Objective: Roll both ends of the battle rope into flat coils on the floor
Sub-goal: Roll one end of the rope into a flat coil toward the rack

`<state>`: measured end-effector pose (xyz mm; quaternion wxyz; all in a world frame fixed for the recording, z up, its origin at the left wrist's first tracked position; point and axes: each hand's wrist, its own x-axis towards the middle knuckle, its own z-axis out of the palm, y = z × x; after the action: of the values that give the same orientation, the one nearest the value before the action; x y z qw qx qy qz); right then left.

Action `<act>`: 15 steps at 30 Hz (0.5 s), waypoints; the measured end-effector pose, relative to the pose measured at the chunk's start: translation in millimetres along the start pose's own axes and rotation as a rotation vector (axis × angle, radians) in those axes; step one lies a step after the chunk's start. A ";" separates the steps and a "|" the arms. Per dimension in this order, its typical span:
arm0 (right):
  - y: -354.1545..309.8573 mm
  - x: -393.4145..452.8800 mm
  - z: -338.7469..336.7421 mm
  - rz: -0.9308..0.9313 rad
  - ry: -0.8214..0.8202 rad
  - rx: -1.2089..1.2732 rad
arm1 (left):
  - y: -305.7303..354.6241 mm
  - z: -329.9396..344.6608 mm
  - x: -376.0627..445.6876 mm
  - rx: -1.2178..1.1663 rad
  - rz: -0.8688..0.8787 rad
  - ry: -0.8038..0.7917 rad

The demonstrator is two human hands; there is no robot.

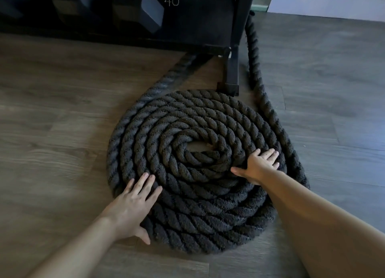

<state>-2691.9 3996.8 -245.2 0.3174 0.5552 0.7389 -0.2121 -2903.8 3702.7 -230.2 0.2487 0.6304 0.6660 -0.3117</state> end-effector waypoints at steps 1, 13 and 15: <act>-1.1 3.6 -3.7 0.000 -0.004 -0.015 | 0.4 -1.0 1.9 -0.002 0.003 0.004; -4.2 9.1 -17.4 0.041 0.003 -0.033 | 11.3 -10.7 13.8 0.032 -0.025 -0.070; -3.1 -0.6 -11.3 0.060 0.040 0.024 | 13.1 -14.9 12.1 0.068 -0.041 -0.075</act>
<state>-2697.3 4003.0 -236.9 0.3023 0.5848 0.7256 -0.2001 -2890.9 3722.0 -230.2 0.2453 0.6126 0.6581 -0.3625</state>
